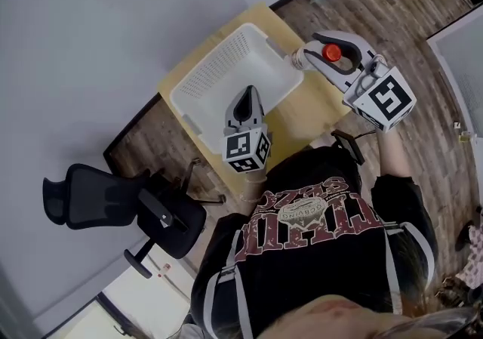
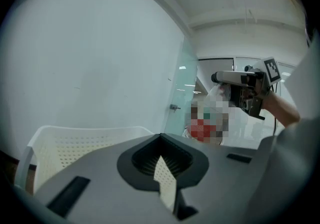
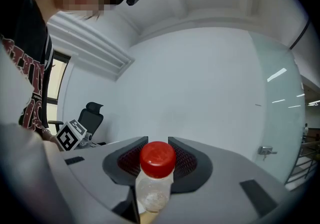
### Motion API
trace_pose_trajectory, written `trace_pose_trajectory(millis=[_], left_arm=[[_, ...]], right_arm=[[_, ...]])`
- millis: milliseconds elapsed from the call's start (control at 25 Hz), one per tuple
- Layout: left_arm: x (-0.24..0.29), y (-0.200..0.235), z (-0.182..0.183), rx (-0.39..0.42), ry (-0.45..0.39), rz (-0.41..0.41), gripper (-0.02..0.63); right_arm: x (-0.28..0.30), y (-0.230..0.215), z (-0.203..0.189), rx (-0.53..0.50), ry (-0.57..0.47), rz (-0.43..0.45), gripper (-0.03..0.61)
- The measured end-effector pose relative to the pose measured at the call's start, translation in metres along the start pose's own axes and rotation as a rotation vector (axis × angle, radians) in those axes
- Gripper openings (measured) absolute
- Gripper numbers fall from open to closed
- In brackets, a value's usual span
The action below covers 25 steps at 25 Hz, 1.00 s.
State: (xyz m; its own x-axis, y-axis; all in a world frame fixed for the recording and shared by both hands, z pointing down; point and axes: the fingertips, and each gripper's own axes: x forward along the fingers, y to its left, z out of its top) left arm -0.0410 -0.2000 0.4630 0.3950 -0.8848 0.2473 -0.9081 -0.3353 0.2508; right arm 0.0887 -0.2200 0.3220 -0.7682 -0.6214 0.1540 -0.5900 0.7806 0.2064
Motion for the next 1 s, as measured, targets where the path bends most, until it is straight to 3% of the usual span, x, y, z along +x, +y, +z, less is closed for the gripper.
trace_pose_trajectory(millis=[560, 1000], left_arm=[[0.011, -0.025, -0.012, 0.014, 0.045, -0.077, 0.048], [0.015, -0.028, -0.021, 0.024, 0.083, -0.084, 0.048]], right_arm=[[-0.046, -0.023, -0.036, 0.042, 0.071, -0.176, 0.135], [-0.039, -0.023, -0.101, 0.123, 0.166, -0.192, 0.135]])
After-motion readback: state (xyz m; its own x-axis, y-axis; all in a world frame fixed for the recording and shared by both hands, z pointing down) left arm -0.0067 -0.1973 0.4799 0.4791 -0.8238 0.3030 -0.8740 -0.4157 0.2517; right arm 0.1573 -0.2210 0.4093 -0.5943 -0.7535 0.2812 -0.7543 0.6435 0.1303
